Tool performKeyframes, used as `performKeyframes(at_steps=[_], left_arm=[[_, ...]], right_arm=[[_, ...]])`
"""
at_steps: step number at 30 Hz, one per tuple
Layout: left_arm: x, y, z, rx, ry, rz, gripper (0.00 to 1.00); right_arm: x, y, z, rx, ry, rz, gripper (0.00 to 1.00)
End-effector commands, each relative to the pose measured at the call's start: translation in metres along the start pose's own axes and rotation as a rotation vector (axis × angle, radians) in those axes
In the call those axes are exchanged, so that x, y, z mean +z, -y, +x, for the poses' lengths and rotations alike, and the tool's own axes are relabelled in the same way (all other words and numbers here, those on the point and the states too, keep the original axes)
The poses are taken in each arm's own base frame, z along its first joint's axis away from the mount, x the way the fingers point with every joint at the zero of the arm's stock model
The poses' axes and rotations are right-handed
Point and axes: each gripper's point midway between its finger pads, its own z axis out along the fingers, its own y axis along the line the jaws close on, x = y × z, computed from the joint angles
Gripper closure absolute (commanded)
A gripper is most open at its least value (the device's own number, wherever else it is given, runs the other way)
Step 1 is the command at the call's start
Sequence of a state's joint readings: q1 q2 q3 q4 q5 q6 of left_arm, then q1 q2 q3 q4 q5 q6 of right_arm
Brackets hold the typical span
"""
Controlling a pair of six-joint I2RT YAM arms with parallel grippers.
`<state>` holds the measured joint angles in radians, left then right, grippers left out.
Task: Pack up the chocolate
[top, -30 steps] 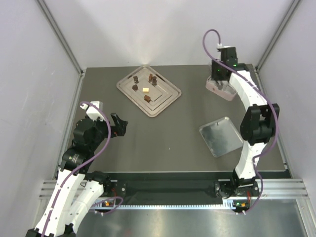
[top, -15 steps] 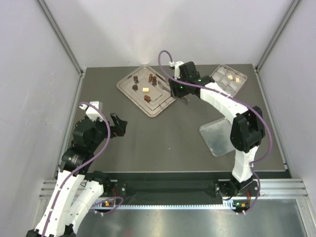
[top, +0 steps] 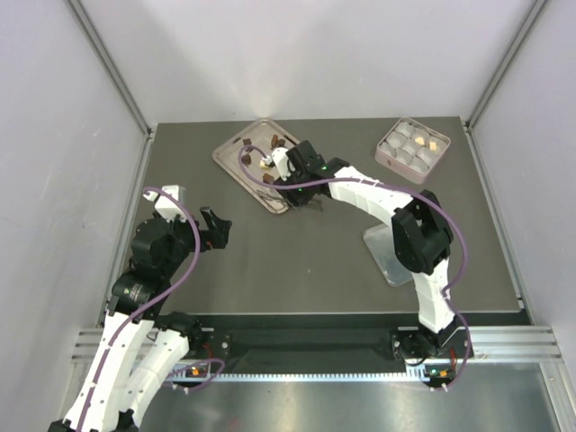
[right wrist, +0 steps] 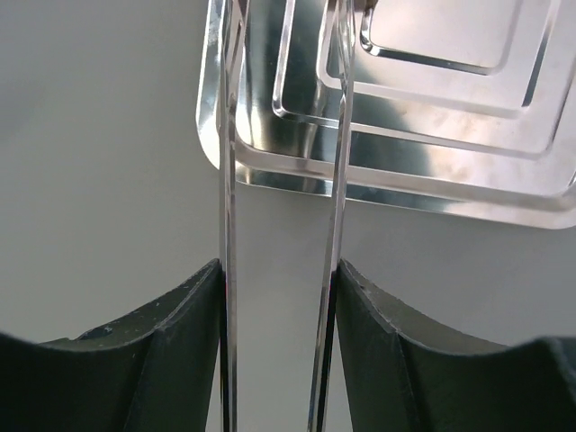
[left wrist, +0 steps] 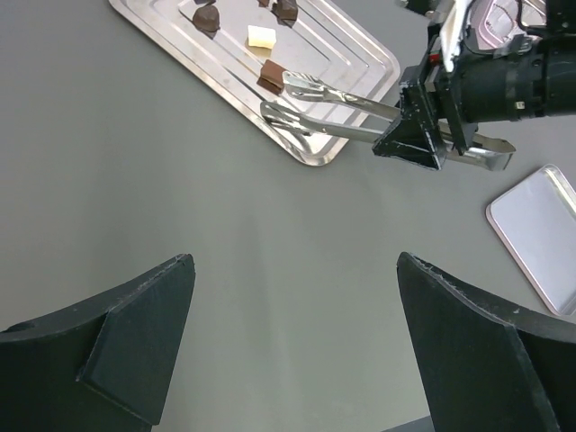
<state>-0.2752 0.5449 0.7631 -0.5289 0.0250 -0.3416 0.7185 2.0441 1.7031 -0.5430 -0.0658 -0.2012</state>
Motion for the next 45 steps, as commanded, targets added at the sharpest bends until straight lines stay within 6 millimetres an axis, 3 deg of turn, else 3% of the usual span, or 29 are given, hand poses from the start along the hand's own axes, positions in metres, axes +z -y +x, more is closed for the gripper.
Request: performKeyframes(at_steps=[1,7,20,28,36,45], left_arm=[[-0.001,0.004,-0.019,0.007,0.073,0.013,0.01],[0.000,0.004,-0.018,0.007,0.069,0.013,0.01],[0.001,0.004,-0.017,0.008,0.066,0.014,0.01],[0.001,0.004,-0.017,0.008,0.064,0.015,0.01],[0.002,0.004,-0.017,0.008,0.063,0.014,0.01],[0.002,0.004,-0.016,0.010,0.059,0.015,0.01]], right_arm=[[-0.005,0.014,-0.035,-0.063,0.089,0.046,0.50],[0.003,0.019,-0.033,-0.075,0.067,0.065,0.50],[-0.001,0.037,-0.041,-0.079,0.076,0.134,0.49],[0.011,0.042,-0.041,-0.070,0.066,0.112,0.49],[0.024,0.041,-0.025,-0.056,0.020,0.073,0.50],[0.010,0.042,-0.035,-0.040,0.052,0.065,0.57]])
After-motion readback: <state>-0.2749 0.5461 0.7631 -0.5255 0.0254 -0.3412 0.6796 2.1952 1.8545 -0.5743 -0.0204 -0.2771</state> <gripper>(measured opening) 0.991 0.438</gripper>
